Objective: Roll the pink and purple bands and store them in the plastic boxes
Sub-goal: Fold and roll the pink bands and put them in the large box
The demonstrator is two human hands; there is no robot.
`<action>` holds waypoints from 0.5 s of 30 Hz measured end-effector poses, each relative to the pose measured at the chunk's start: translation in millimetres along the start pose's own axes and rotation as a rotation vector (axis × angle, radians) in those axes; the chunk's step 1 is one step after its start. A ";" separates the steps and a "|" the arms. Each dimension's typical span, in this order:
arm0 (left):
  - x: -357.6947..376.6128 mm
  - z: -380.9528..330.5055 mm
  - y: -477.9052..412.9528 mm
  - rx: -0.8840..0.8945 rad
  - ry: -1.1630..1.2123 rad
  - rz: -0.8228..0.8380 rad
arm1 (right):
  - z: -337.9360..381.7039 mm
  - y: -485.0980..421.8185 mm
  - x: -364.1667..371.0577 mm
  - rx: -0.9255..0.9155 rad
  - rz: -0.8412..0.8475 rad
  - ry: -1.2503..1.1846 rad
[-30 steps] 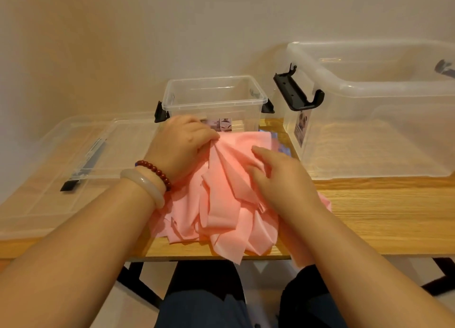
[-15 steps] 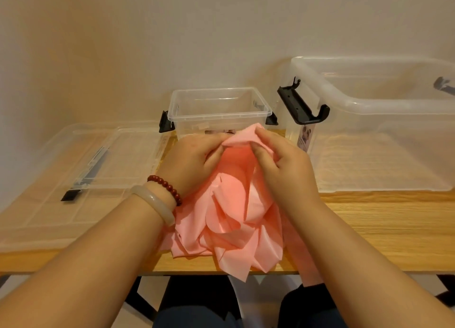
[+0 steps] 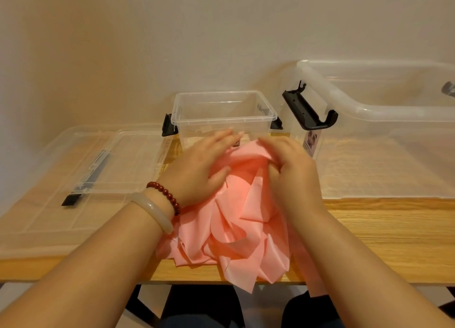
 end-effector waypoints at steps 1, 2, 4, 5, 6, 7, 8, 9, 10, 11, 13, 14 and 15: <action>6.0 -3.9 -0.5 0.001 -0.016 0.064 | 3.5 2.3 3.9 -0.050 0.000 -0.035; 10.9 -7.3 -0.7 -0.020 -0.023 0.112 | 6.8 5.3 7.0 -0.080 0.006 -0.068; 14.3 -8.2 -2.1 -0.066 -0.008 0.121 | 7.4 10.2 8.6 -0.075 0.015 -0.093; 11.9 -8.2 -2.7 -0.054 0.003 0.071 | 5.3 11.4 6.8 -0.050 0.026 -0.089; 8.5 -6.8 -3.3 -0.037 0.006 0.013 | 3.5 12.5 4.1 -0.012 0.057 -0.070; 5.2 -3.8 -4.4 -0.024 0.010 -0.037 | 1.7 14.0 2.1 0.030 0.128 -0.052; 2.4 0.3 -6.1 -0.021 0.011 -0.078 | 0.7 16.1 1.8 0.068 0.235 -0.023; -0.7 4.0 -7.6 -0.024 0.008 -0.118 | 1.0 18.1 2.7 0.095 0.353 0.022; -4.1 7.1 -8.6 -0.030 -0.001 -0.157 | 2.3 19.8 3.5 0.117 0.452 0.075; -7.9 9.7 -9.0 -0.040 -0.014 -0.195 | 2.4 21.3 4.3 0.132 0.499 0.112; -14.7 14.5 -7.7 -0.097 -0.061 -0.248 | -0.1 20.2 3.7 0.102 0.420 0.140; -16.9 16.8 -6.2 -0.139 -0.078 -0.259 | -1.5 17.8 1.4 0.069 0.335 0.152; -18.3 17.8 -4.7 -0.175 -0.086 -0.265 | -3.4 14.9 -1.4 0.045 0.253 0.167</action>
Point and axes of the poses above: each hand's wrist, its own y-axis away from the middle knuckle, its own x-axis out of the palm, z = x × y, the point moved 3 cm from there along -y, towards the middle knuckle, and after that the axes turned 15 degrees about -x, right-handed, at the moved point
